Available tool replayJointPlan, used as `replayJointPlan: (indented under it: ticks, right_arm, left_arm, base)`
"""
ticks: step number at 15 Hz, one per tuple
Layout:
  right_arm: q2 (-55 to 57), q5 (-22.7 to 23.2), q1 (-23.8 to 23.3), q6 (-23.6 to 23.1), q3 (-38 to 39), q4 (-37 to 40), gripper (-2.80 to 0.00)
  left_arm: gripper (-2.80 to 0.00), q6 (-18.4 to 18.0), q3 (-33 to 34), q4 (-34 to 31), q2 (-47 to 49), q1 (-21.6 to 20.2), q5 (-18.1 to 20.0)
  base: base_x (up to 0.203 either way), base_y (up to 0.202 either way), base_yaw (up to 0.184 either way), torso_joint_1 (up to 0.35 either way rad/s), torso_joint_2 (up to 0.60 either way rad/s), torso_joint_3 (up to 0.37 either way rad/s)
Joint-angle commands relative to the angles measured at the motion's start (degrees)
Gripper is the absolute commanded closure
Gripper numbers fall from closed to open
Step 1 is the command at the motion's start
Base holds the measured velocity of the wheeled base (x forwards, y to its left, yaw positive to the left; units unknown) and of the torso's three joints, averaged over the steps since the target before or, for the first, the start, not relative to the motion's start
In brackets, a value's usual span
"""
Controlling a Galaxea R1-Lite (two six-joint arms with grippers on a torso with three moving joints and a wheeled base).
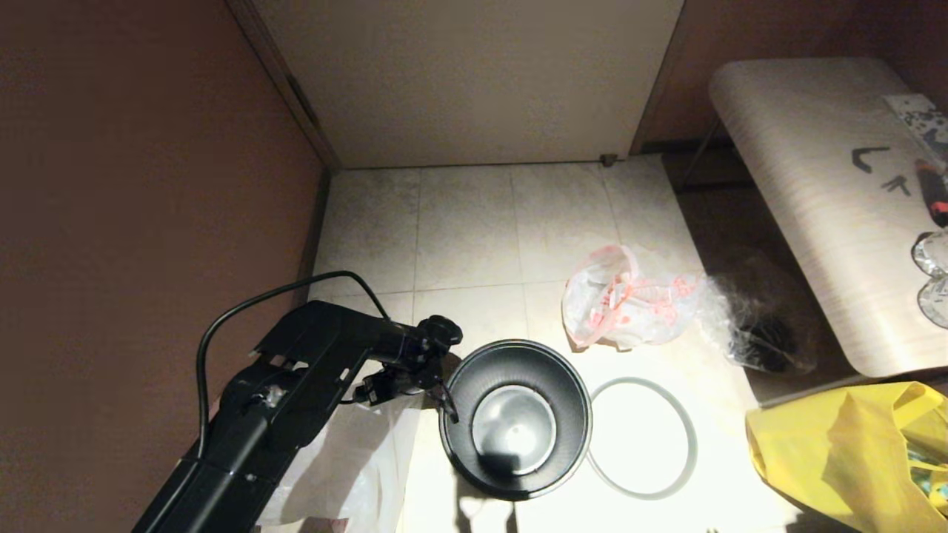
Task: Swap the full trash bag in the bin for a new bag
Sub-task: Pick up a new trash bag
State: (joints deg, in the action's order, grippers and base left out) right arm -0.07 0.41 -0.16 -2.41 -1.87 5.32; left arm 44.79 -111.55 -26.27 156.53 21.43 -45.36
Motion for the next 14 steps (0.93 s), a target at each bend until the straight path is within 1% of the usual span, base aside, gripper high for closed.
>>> replayJointPlan:
  ticks: [1,3,6,8,9,11,14]
  right_arm:
    - [0.1,0.0,0.0,0.0,0.0,0.0,0.00]
    - [0.1,0.0,0.0,0.0,0.0,0.0,0.00]
    - [0.1,0.0,0.0,0.0,0.0,0.0,0.00]
    - [0.1,0.0,0.0,0.0,0.0,0.0,0.00]
    - [0.1,0.0,0.0,0.0,0.0,0.0,0.00]
    - [0.1,0.0,0.0,0.0,0.0,0.0,0.00]
    - [0.1,0.0,0.0,0.0,0.0,0.0,0.00]
  left_arm:
    - [-2.80,-0.6,-0.1,1.3,0.7,-0.9,-0.3]
    - [-2.80,-1.6,-0.1,4.9,2.3,-1.7,-0.4]
    - [-2.80,-1.2,-0.1,6.9,2.9,-2.4,-2.8]
    - [-2.80,-0.6,-0.1,9.9,2.0,-2.7,-4.1]
    - [-2.80,-0.1,0.1,10.4,1.3,-2.7,-5.3]
    - [-2.80,3.5,0.2,9.5,1.2,-2.7,-7.9]
    - [-2.80,6.1,0.3,9.0,3.1,-2.7,-10.8]
  base:
    - [0.000,0.000,0.000,0.000,0.00,0.000]
    - [0.000,0.000,0.000,0.000,0.00,0.000]
    - [0.000,0.000,0.000,0.000,0.00,0.000]
    - [0.000,0.000,0.000,0.000,0.00,0.000]
    - [0.000,0.000,0.000,0.000,0.00,0.000]
    - [0.000,0.000,0.000,0.000,0.00,0.000]
    - [0.000,0.000,0.000,0.000,0.00,0.000]
